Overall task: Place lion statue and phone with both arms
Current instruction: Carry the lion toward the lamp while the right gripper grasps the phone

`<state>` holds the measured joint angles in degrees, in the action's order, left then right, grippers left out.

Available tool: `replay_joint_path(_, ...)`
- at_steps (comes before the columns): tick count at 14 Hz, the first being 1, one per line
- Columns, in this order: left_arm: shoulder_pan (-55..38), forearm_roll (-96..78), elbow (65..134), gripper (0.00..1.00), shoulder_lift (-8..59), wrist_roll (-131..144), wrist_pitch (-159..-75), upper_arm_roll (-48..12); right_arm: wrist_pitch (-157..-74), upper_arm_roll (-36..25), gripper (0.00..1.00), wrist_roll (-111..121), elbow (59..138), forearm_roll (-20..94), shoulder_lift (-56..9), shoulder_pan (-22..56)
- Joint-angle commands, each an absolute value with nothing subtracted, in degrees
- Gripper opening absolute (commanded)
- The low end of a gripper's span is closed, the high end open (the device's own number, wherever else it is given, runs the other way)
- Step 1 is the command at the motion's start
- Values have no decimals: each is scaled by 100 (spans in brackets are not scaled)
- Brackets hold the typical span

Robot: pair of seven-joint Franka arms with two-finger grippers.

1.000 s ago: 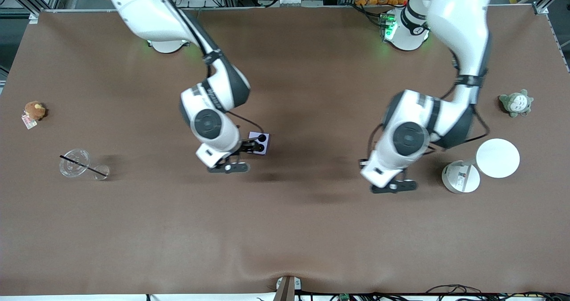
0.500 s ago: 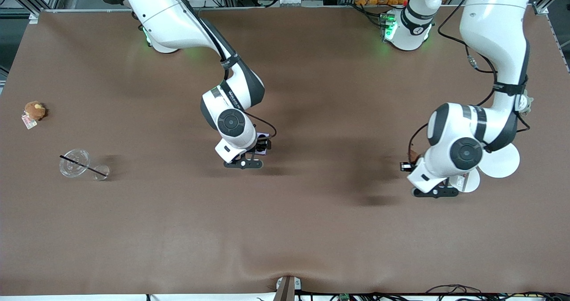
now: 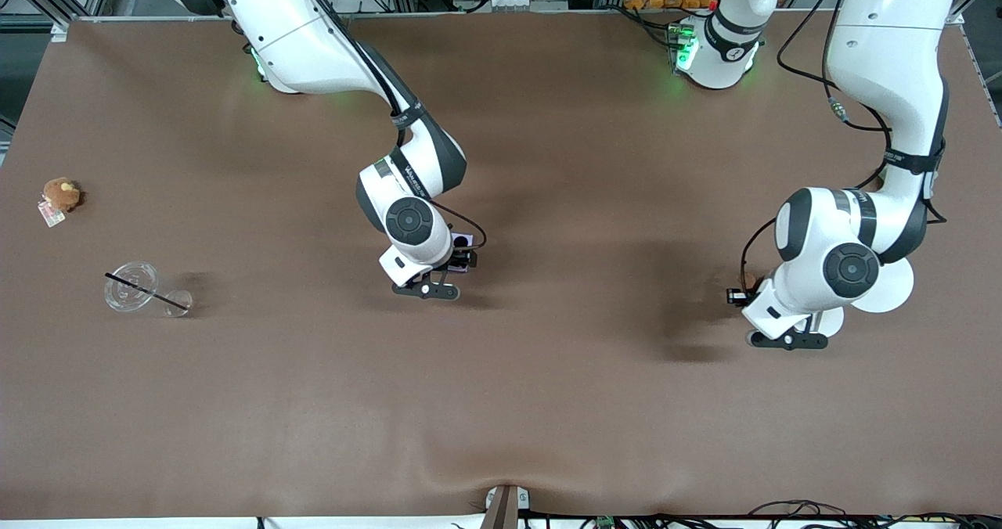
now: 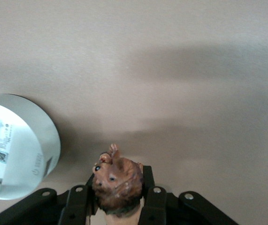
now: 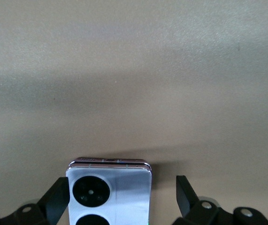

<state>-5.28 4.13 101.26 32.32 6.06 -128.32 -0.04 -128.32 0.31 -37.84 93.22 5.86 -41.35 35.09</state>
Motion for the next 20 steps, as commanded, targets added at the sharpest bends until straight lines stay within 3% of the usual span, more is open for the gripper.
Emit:
replay_joint_path(1,-422,510,10108,0,3322,554,-12990,-88,-12964,18,100,-3894,9343,677,-4184,3577)
replay_joint_path(5,-378,518,10037,0,3647,431,-13552,-88,-13060,26,100,-3902,9343,791,-4218,3604)
replay_joint_path(15,-273,519,9993,0,3700,70,-13579,-70,-12999,26,100,-3894,9545,800,-4263,3735)
replay_joint_path(17,-272,510,9984,0,3727,70,-13579,-62,-12999,26,44,-3885,9545,800,-4245,3735)
replay_joint_path(18,-272,510,9941,59,3709,79,-13579,-62,-12973,18,34,-3885,9545,791,-4167,3727)
replay_joint_path(19,-264,510,9914,100,3683,62,-13553,-62,-12842,9,32,-3885,9545,791,-4088,3709)
replay_joint_path(20,-238,510,9905,100,3648,62,-13535,-62,-12632,-26,26,-3876,9545,782,-3904,3648)
